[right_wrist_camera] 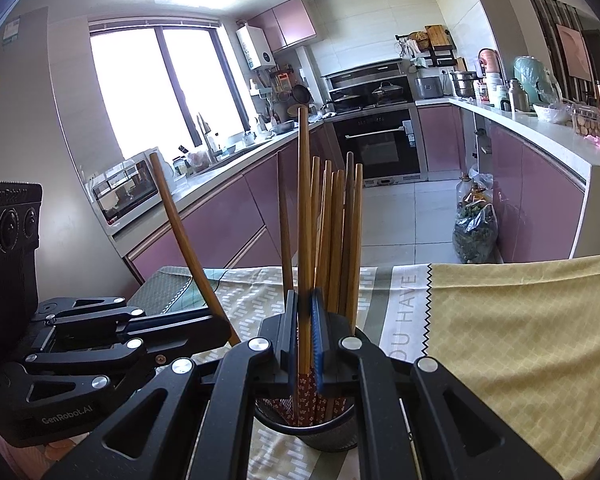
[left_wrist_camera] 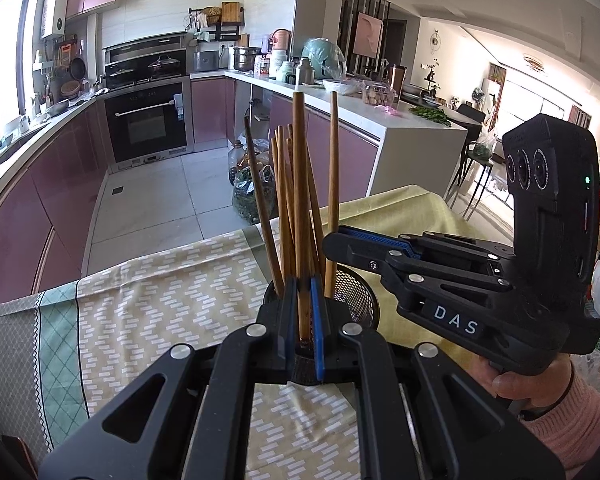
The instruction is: Organize utensils
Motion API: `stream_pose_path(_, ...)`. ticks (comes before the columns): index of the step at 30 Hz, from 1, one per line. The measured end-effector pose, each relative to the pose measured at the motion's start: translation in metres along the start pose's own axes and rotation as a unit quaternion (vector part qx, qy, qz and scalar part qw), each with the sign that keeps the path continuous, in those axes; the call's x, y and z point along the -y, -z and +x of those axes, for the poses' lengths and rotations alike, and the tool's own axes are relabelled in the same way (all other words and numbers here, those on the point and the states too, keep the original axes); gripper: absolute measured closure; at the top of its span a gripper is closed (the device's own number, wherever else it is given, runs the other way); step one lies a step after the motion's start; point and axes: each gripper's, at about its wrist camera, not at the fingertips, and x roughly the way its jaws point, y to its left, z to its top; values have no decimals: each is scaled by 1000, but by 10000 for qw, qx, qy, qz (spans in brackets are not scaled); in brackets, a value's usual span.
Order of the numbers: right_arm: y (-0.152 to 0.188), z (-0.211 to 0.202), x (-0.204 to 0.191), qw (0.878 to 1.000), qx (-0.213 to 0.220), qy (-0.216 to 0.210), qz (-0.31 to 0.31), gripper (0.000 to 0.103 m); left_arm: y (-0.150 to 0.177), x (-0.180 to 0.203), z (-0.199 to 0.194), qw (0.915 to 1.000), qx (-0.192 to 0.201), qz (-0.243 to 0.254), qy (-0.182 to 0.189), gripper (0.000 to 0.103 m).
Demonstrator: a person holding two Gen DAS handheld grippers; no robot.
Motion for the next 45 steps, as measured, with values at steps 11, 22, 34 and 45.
stream_pose_path(11, -2, 6, -1, 9999, -96, -15, -38, 97, 1, -3, 18, 9999, -124, -61, -53, 96)
stream_pose_path(22, 2, 7, -1, 9999, -146, -24, 7, 95, 6, -9, 24, 9998, -152, -149, -25, 96)
stream_pose_path(34, 17, -15, -11, 9996, -7, 182, -219, 49, 41, -36, -18, 9964, 490, -474, -504, 45)
stream_pose_path(45, 45, -39, -46, 9944, 298, 604, -817, 8, 80, -51, -82, 9771, 1426, -640, -1441, 6)
